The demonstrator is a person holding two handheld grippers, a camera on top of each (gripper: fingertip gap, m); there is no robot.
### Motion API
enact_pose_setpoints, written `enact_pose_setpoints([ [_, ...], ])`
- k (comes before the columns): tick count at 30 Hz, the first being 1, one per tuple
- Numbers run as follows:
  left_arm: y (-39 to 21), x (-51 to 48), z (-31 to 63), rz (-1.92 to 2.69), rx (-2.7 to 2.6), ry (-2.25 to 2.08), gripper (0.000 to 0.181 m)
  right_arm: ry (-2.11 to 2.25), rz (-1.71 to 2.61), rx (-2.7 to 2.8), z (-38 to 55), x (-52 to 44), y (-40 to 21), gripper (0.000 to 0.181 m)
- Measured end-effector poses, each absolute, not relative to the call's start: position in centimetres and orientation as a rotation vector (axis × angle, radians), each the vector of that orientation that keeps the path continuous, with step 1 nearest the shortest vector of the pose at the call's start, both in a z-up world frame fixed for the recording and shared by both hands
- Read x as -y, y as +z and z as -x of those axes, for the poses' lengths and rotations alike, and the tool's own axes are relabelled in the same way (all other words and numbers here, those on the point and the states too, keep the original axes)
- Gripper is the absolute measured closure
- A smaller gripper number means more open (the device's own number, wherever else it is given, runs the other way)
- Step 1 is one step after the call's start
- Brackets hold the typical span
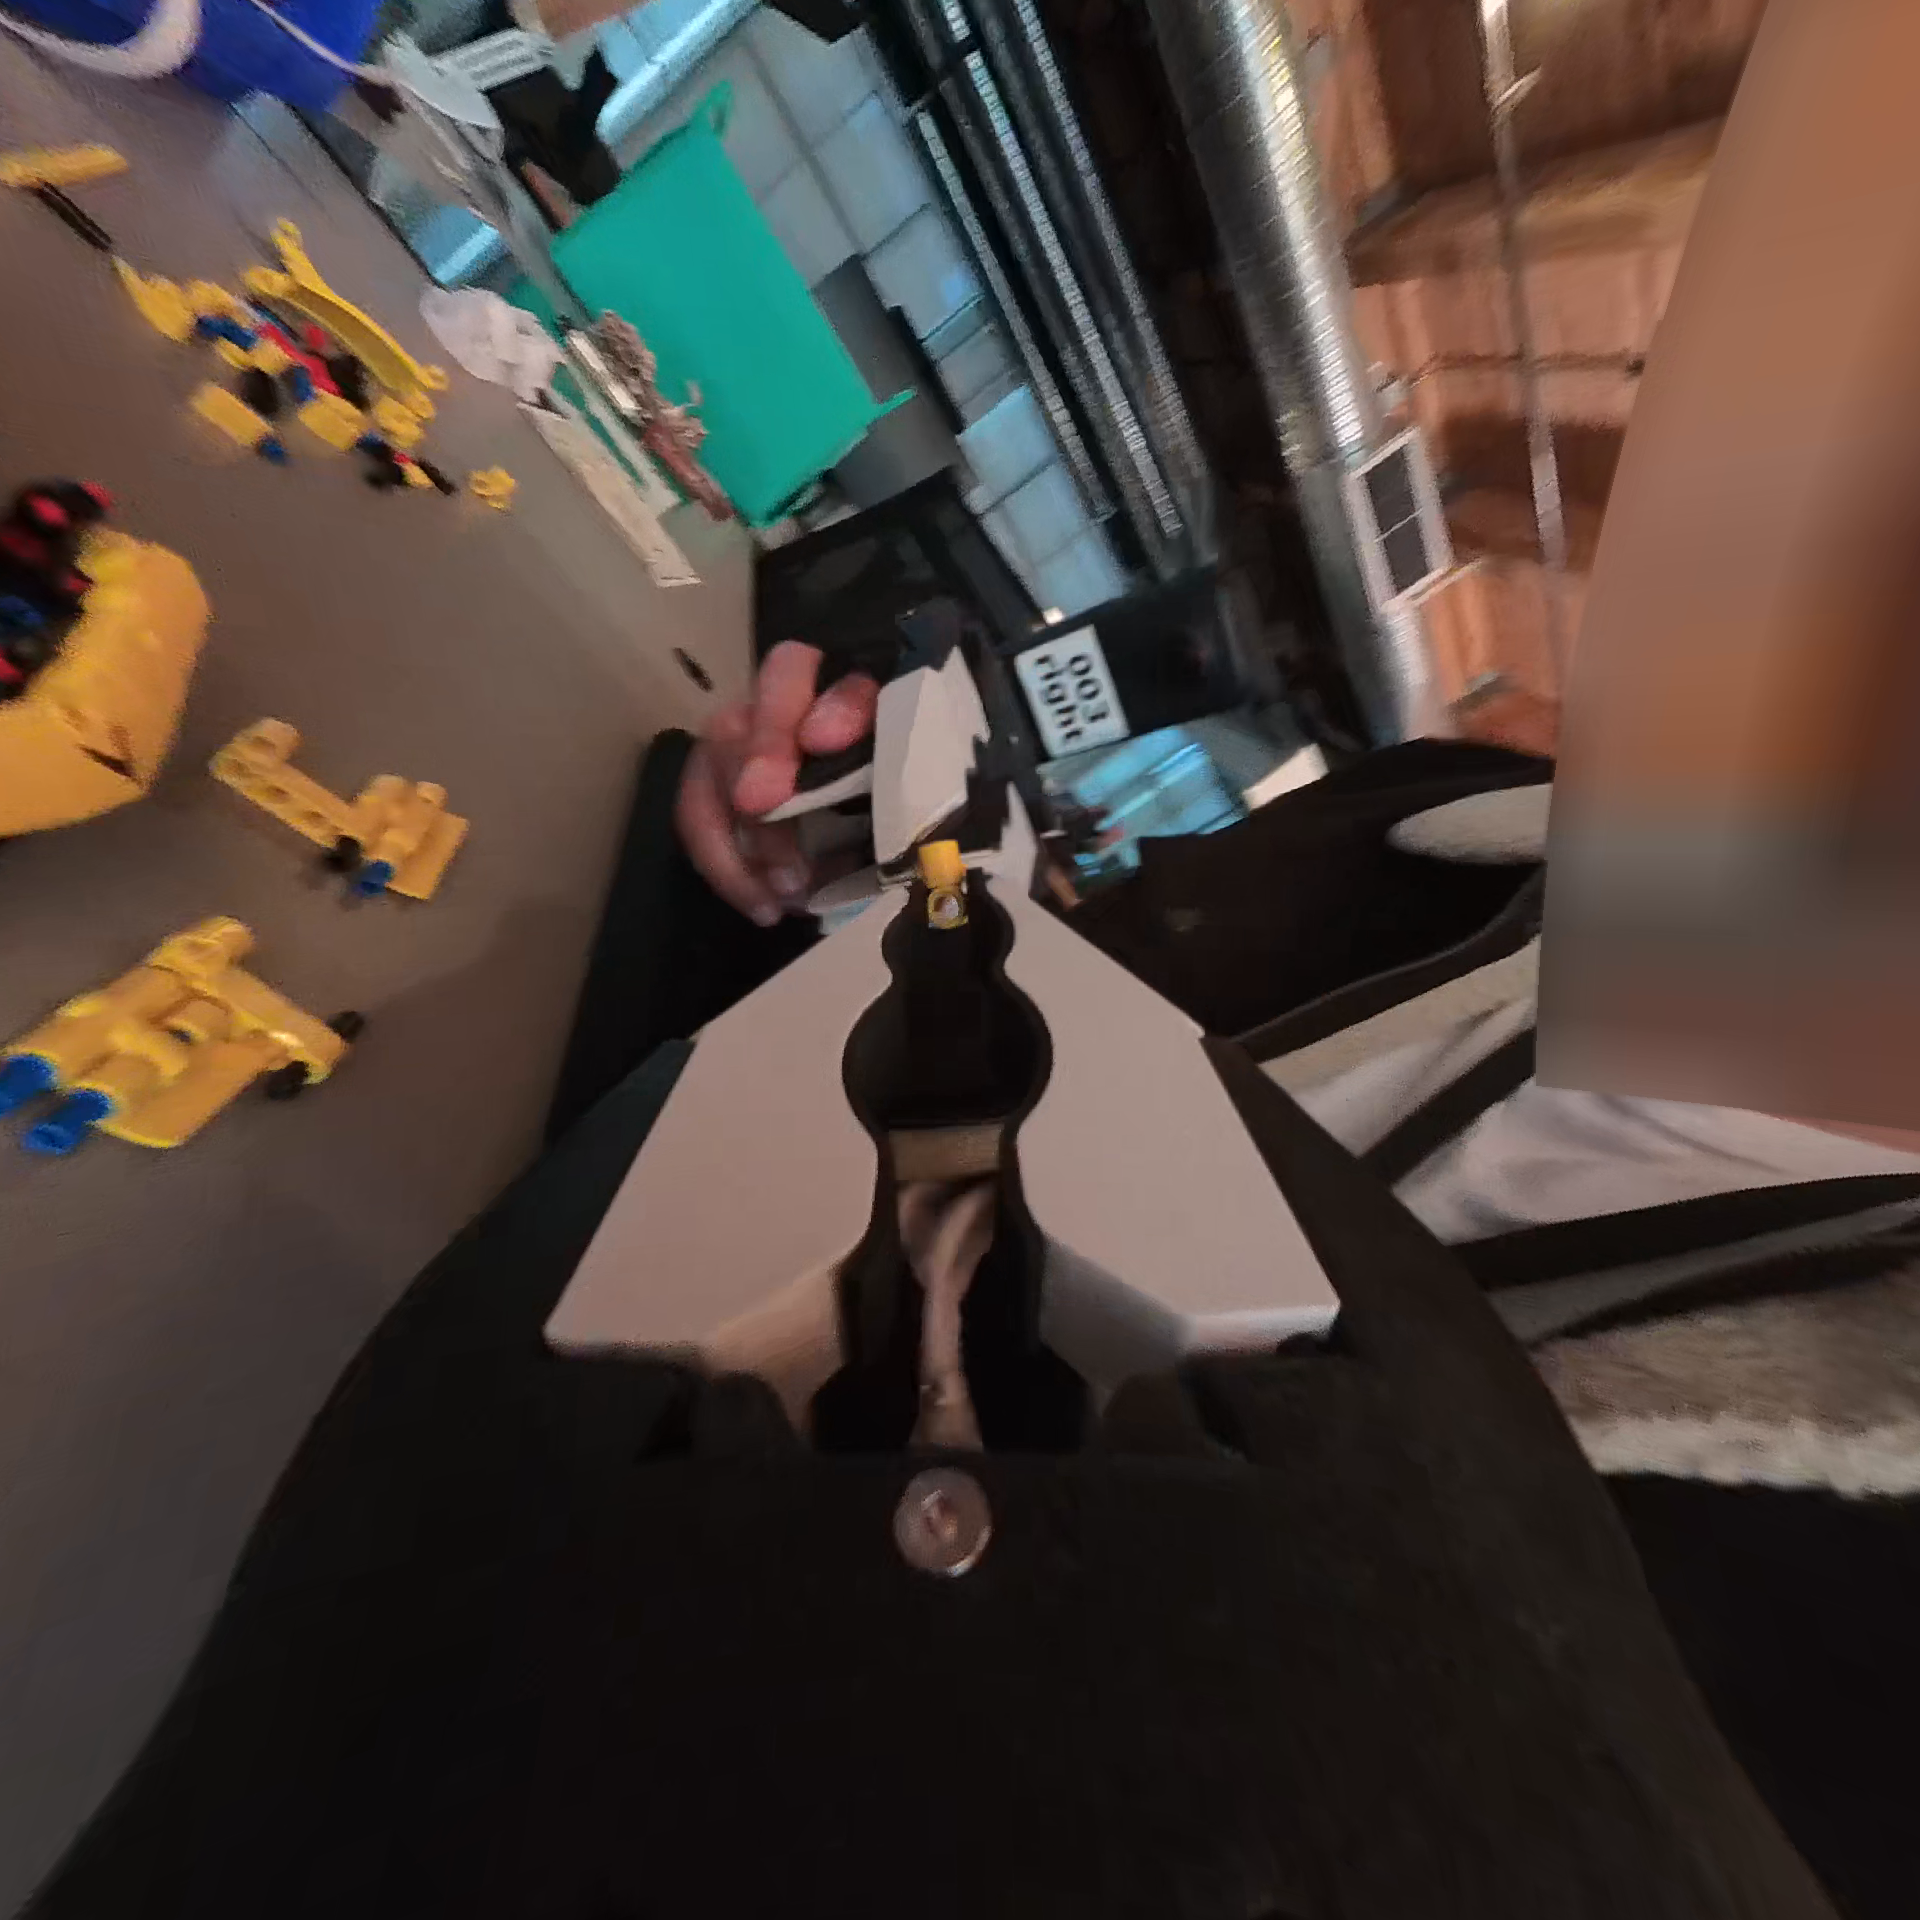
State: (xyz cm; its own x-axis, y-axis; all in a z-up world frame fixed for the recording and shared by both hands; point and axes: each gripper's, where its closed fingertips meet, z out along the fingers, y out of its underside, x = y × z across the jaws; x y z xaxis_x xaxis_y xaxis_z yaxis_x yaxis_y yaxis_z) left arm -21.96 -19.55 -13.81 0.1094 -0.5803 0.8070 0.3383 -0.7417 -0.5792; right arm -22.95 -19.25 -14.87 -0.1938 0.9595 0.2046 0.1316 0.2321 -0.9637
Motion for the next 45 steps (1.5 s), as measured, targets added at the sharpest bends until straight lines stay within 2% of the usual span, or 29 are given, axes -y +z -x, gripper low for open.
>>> enact_pose_setpoints([
  [3, -14.1, 19.4, 22.1, 1.766, -0.31, -1.541, 0.175, 1.093, 1.07, 1.539, 23.1, 19.1, -14.9, 0.175],
  [9, -14.6, 19.3, 22.2, 1.79, -0.269, -1.583, 0.176, 1.007, 1.057, 1.513, 23.2, 19.0, -15.0, 0.172],
  [23, -14.9, 18.6, 22.0, 1.756, -0.256, -1.524, 0.174, 1.107, 1.228, 1.496, 23.1, 17.8, -15.4, 0.177],
  [25, -15.4, 19.1, 21.6, 1.783, -0.285, -1.554, 0.176, 1.028, 1.312, 1.345, 22.9, 14.9, -14.9, 0.177],
  [27, -16.1, 19.9, 20.6, 1.822, -0.376, -1.511, 0.175, 1.202, 1.387, 1.15, 21.1, 11.8, -13.2, 0.178],
  [31, -16.4, 18.9, 21.6, 1.84, -0.299, -1.483, 0.175, 1.255, 1.401, 1.239, 21.8, 13.0, -14.3, 0.177],
  [33, -17.2, 18.1, 23.3, 1.902, -0.278, -1.356, 0.175, 1.265, 1.426, 1.279, 22.1, 13.3, -15.0, 0.177],
  [36, -22.6, 16.7, 30.0, 2.228, -0.333, -0.74, 0.175, 1.241, 1.438, 1.324, 22.5, 13.7, -15.9, 0.177],
  [38, -24.5, 17.2, 32.6, 2.345, -0.416, -0.521, 0.175, 1.196, 1.422, 1.356, 22.7, 14.0, -16.1, 0.177],
  [45, -25.8, 16.6, 33.7, 2.384, -0.458, -0.308, 0.173, 1.195, 1.437, 1.323, 22.7, 13.5, -16.1, 0.176],
])
